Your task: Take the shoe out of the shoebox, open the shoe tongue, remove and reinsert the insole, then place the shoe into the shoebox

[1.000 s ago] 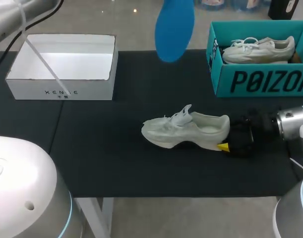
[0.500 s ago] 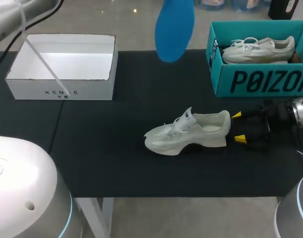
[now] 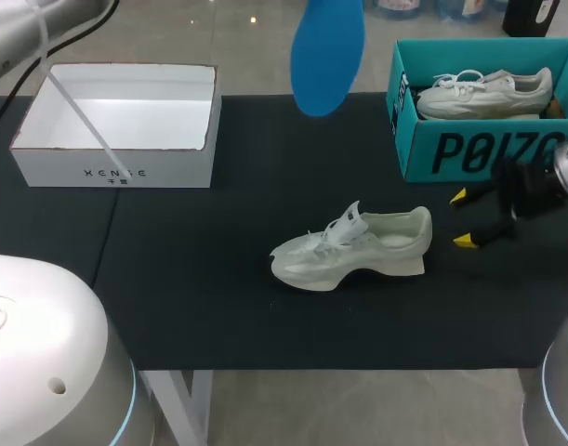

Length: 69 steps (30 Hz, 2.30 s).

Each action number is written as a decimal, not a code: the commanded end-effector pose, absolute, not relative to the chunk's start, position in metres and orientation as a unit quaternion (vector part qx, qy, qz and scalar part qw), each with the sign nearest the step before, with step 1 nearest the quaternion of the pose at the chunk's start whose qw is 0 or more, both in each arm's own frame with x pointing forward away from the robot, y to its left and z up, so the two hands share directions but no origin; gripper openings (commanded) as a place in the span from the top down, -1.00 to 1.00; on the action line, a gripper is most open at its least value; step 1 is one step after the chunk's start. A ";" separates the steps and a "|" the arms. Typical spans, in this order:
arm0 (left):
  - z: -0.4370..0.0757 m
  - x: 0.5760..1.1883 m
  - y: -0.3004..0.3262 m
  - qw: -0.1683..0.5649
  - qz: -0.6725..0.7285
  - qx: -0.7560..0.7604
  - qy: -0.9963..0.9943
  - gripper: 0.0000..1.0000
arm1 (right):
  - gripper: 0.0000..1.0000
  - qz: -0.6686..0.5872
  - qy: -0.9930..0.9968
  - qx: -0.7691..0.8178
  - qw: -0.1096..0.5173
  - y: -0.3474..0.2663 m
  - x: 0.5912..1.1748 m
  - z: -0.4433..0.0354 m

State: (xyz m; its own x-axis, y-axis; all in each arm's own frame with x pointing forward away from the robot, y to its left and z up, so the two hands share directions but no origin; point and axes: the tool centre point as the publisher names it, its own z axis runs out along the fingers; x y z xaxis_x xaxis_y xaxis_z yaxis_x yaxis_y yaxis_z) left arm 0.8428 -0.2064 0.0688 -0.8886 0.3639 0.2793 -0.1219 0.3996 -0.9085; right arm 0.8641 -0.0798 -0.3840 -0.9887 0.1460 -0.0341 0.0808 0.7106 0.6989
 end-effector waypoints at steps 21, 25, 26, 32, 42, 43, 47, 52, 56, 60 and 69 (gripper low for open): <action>0.068 0.843 -0.207 0.224 0.543 -0.076 -0.806 1.00 | -1.00 0.140 0.988 0.052 0.032 -0.071 0.866 -0.331; 0.068 0.843 -0.207 0.224 0.543 -0.076 -0.806 1.00 | -1.00 0.122 0.991 0.046 0.032 -0.072 0.864 -0.327; 0.068 0.843 -0.207 0.224 0.543 -0.076 -0.806 1.00 | -1.00 0.116 0.992 0.046 0.032 -0.073 0.864 -0.326; 0.068 0.843 -0.207 0.224 0.543 -0.076 -0.806 1.00 | -1.00 0.112 0.992 0.046 0.032 -0.077 0.862 -0.325; 0.068 0.843 -0.207 0.224 0.543 -0.076 -0.806 1.00 | -1.00 0.107 0.992 0.056 0.044 -0.078 0.863 -0.325; 0.068 0.843 -0.207 0.224 0.543 -0.076 -0.806 1.00 | -1.00 0.107 0.992 0.056 0.044 -0.078 0.863 -0.325; 0.068 0.843 -0.207 0.224 0.543 -0.076 -0.806 1.00 | -1.00 0.107 0.992 0.056 0.044 -0.078 0.863 -0.325; 0.068 0.843 -0.207 0.224 0.543 -0.076 -0.806 1.00 | -1.00 0.107 0.992 0.056 0.044 -0.078 0.863 -0.325; 0.068 0.843 -0.207 0.224 0.543 -0.076 -0.806 1.00 | -1.00 0.107 0.992 0.056 0.044 -0.078 0.863 -0.325; 0.068 0.843 -0.207 0.224 0.543 -0.076 -0.806 1.00 | -1.00 0.107 0.992 0.056 0.044 -0.078 0.863 -0.325; 0.064 0.822 -0.217 0.242 0.549 -0.058 -0.798 1.00 | -1.00 0.107 0.992 0.056 0.044 -0.078 0.863 -0.325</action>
State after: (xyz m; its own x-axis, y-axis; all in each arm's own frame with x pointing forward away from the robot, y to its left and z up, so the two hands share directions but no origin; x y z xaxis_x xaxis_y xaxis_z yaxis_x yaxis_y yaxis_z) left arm 0.8335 -0.2108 0.0706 -0.8722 0.3710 0.3188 -0.1590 0.4014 -0.9020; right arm 0.8628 -0.0783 -0.3251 -0.9901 0.1197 -0.0736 0.1008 0.9700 0.2213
